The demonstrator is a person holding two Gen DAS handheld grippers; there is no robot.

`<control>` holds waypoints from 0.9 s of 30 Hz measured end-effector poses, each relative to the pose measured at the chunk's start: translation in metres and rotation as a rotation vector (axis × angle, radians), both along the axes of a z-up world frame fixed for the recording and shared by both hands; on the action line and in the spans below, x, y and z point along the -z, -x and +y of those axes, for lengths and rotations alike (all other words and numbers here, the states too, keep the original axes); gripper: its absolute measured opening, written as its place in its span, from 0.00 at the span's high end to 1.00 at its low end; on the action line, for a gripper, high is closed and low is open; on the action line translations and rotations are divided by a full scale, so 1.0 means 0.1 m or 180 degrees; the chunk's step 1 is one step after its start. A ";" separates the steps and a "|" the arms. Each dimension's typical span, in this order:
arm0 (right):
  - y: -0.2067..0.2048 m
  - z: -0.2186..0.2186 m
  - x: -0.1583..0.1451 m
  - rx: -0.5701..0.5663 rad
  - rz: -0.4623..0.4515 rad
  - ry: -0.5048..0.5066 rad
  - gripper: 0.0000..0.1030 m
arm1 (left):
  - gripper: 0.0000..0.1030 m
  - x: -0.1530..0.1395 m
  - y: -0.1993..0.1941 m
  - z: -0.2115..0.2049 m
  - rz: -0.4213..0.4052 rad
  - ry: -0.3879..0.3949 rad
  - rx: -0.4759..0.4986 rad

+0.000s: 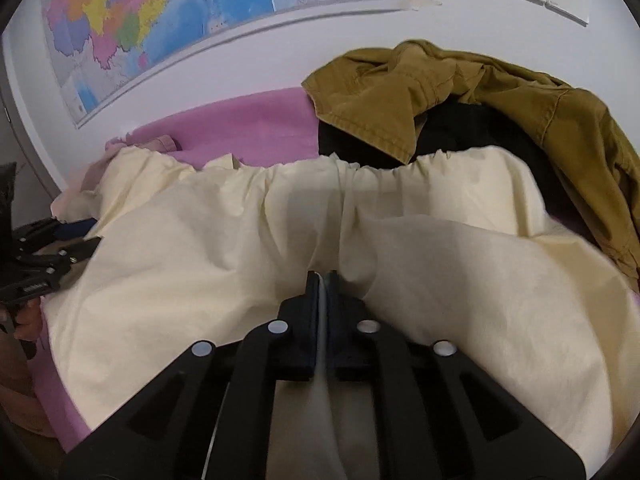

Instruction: Fold large clothes

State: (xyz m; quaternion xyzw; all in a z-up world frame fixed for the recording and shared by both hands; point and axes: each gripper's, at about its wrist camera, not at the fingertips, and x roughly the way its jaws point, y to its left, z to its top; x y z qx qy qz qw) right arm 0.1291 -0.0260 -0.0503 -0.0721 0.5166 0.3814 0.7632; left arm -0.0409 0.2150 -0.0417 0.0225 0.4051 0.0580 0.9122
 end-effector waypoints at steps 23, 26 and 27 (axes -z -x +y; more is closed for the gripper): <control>-0.26 -1.33 -0.32 0.0851 0.0133 -0.0515 0.70 | 0.46 -0.02 0.14 0.12 -0.0109 0.0226 0.0035; -0.13 -1.57 -0.44 0.0923 0.0082 -0.0534 0.68 | 0.46 -0.10 0.35 0.18 -0.0225 0.0289 0.0115; -0.12 -1.62 -0.41 0.0944 0.0093 -0.0489 0.70 | 0.46 -0.11 0.43 0.22 -0.0258 0.0290 0.0121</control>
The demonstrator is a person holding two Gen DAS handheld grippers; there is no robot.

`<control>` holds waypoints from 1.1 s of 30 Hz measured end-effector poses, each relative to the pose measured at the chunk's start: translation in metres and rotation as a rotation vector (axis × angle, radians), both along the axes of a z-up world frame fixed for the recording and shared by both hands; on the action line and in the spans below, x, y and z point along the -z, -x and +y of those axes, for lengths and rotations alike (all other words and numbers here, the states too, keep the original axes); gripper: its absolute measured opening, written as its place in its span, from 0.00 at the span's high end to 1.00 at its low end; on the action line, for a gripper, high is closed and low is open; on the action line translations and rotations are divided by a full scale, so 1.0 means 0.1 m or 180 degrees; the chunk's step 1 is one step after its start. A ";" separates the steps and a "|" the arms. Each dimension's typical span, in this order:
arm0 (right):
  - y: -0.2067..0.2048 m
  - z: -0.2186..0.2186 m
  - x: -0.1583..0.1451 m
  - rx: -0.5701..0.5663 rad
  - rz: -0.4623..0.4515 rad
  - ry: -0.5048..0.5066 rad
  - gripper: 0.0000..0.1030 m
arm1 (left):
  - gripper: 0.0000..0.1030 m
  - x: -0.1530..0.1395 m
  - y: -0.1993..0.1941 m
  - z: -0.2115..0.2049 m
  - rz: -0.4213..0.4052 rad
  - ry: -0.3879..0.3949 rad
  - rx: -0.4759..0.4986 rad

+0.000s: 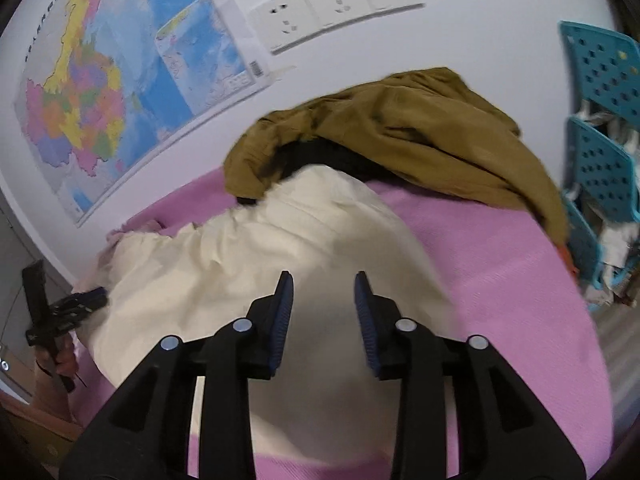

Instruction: Fold large clothes

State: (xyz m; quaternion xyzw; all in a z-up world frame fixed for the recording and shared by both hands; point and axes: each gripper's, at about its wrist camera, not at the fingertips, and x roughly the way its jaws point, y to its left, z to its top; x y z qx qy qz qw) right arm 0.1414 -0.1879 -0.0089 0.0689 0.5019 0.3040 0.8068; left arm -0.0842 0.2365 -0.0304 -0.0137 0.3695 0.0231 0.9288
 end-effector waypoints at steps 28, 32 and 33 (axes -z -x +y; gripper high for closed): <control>0.71 1.13 0.07 -0.0972 -0.0198 0.0425 0.58 | 0.44 0.30 0.58 0.57 0.0186 0.0350 -0.0616; 0.97 1.30 -0.29 -0.1318 -0.0495 0.0161 0.47 | 0.44 0.26 0.63 0.58 0.0186 0.0381 -0.0678; 1.05 1.40 -0.36 -0.1454 -0.0581 0.0149 0.47 | 0.44 0.25 0.65 0.58 0.0179 0.0380 -0.0687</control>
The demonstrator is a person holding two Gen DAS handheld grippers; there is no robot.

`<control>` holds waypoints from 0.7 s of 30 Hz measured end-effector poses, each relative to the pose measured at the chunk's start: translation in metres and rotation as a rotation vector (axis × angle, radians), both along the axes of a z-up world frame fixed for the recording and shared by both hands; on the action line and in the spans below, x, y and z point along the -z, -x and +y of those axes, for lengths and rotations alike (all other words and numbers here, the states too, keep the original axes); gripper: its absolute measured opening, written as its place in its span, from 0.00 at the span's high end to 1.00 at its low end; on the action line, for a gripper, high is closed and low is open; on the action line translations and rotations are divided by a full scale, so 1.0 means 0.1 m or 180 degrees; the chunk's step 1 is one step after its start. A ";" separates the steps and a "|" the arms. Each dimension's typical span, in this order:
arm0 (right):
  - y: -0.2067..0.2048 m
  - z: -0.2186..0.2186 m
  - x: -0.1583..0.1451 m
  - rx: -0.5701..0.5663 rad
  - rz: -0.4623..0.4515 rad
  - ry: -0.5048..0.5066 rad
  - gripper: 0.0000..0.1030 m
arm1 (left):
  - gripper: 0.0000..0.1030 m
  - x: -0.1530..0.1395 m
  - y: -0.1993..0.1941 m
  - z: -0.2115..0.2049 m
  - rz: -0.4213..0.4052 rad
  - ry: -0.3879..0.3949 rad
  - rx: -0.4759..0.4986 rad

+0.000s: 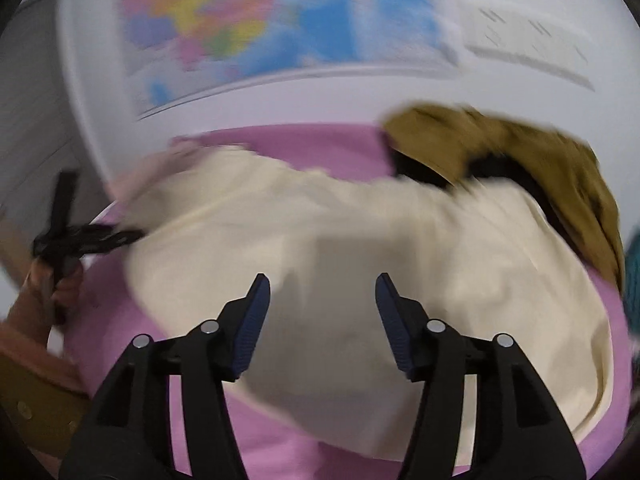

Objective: Fold large clothes
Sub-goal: 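Release the shirt and smooth the folded bundle with both grippers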

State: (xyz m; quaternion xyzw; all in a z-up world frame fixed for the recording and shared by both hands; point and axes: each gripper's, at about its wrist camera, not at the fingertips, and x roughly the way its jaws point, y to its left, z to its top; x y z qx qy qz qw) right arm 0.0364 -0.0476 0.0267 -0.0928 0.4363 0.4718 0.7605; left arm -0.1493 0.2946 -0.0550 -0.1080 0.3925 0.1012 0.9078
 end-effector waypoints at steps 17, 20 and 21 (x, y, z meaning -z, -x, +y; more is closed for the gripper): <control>0.58 0.80 0.28 -0.0794 -0.0006 0.0202 0.38 | 0.38 -0.08 0.10 -0.29 0.0041 -0.0370 -0.0055; 0.71 0.80 0.13 -0.0954 -0.0142 0.0113 0.34 | 0.34 -0.10 0.14 -0.30 0.0037 -0.0407 -0.0088; 0.77 0.81 0.10 -0.1018 -0.0203 0.0117 0.33 | 0.33 -0.11 0.16 -0.30 0.0033 -0.0396 -0.0093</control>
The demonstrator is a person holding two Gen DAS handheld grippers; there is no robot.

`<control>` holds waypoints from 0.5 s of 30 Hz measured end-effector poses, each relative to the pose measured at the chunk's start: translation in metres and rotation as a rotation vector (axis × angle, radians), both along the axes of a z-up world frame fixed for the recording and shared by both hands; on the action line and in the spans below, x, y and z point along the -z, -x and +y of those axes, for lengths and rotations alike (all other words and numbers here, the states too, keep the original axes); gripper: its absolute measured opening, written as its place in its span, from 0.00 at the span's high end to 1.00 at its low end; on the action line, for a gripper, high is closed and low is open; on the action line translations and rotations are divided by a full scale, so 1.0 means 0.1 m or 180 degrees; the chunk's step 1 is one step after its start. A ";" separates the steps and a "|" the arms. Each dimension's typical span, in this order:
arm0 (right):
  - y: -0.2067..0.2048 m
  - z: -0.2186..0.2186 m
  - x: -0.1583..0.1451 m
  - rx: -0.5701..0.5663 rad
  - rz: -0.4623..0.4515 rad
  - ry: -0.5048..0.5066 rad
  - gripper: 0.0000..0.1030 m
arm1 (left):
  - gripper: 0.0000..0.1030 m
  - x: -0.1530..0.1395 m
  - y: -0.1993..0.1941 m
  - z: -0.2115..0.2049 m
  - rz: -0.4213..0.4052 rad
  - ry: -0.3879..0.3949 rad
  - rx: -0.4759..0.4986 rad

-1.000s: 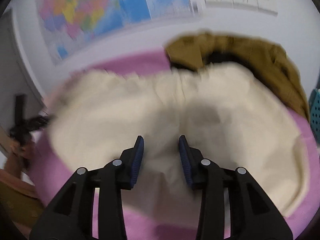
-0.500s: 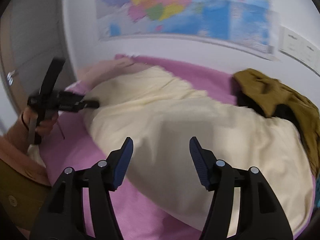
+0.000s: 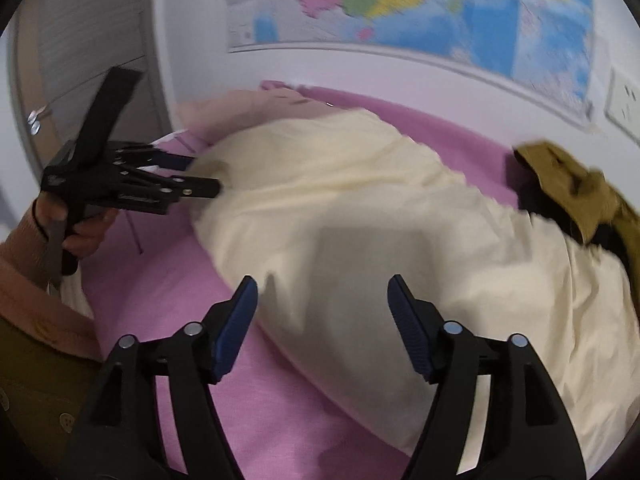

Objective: Fold large clothes
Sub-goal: 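Release the shirt and smooth the folded bundle with both grippers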

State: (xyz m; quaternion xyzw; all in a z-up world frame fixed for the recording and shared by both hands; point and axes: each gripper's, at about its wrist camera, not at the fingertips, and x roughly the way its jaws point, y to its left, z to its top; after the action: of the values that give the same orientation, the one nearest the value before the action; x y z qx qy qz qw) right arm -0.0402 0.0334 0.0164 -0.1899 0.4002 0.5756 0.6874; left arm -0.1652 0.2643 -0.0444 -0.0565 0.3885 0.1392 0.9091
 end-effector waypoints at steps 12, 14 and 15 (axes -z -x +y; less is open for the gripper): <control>0.42 0.30 0.35 -0.0374 -0.0971 0.0484 0.29 | 0.32 0.00 0.42 -0.01 -0.0113 0.0644 0.0138; 0.43 0.30 0.38 -0.0379 -0.1052 0.0475 0.30 | 0.32 0.01 0.48 -0.03 -0.0118 0.0765 0.0192; 0.43 0.30 0.39 -0.0372 -0.1068 0.0465 0.31 | 0.32 0.03 0.51 -0.05 -0.0105 0.0829 0.0232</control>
State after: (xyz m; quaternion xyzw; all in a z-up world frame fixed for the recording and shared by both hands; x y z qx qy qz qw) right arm -0.0834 0.0638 -0.0221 -0.3555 0.3090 0.5443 0.6942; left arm -0.2158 0.2595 -0.0473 -0.1622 0.3900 0.0535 0.9048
